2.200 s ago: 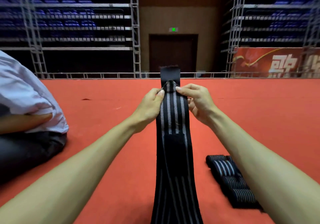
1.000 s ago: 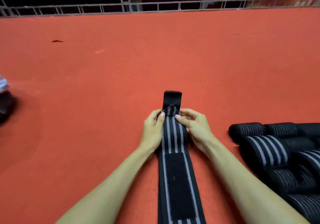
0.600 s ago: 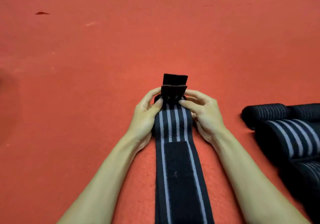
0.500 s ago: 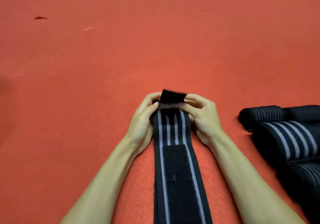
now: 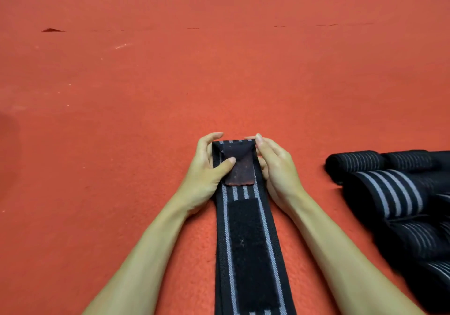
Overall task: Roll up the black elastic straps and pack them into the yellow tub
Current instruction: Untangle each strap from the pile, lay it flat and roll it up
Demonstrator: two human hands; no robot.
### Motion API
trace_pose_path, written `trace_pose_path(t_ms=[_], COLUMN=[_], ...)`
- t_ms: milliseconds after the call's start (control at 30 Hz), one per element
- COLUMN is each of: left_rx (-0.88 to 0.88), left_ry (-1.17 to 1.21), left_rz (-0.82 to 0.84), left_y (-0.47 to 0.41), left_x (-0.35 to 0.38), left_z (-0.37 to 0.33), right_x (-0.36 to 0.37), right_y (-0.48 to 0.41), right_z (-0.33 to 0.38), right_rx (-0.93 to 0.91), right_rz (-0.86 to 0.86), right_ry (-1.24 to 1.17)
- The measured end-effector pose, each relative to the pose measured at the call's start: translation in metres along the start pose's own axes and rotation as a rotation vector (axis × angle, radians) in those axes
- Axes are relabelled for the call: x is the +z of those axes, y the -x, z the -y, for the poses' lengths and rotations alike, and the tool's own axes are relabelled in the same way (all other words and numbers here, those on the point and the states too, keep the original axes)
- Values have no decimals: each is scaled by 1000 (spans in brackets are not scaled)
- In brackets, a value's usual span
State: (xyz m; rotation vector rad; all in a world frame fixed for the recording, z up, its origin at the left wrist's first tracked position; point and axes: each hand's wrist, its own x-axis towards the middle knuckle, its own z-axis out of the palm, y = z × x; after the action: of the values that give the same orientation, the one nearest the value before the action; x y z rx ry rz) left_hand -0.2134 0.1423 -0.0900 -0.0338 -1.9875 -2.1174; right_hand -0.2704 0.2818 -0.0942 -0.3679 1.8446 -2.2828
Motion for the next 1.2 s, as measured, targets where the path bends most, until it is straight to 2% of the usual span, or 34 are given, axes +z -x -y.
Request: trace_pose_path(t_ms=[167,300,533,600,733,767,867,1033,1200], left_rx=[129,184,1,-39,-184,-195,-162,-119,-16], left_ry=[-146,-196,-178,-148,104,102,-95,-20,34], left_rz=[20,-30,-151,-125,-52,-58,-116,-118,-132], left_y=[1,0,2,6,16,18,22,25,28], left_x=[0,0,14,12,6,6,7,2,1], left_z=[-1,3,-2,-3,-2,-2,-1,5,3], right_x=[-4,-5,-10,-9,-10,-10,-10,-11,-10], right_y=[9,9,11,13,13,12,12,13,13], right_z=[-2,-2,0,2,0,0,-2,-1,2], right_rx=[-83,-99,-104,-119,-108,-112,-130,-156,-142], right_rz=[-6,35,81,111,179,198,246,306,295], right_ry=[130,18,-89,-107,-125,-121,-106,-54,-28])
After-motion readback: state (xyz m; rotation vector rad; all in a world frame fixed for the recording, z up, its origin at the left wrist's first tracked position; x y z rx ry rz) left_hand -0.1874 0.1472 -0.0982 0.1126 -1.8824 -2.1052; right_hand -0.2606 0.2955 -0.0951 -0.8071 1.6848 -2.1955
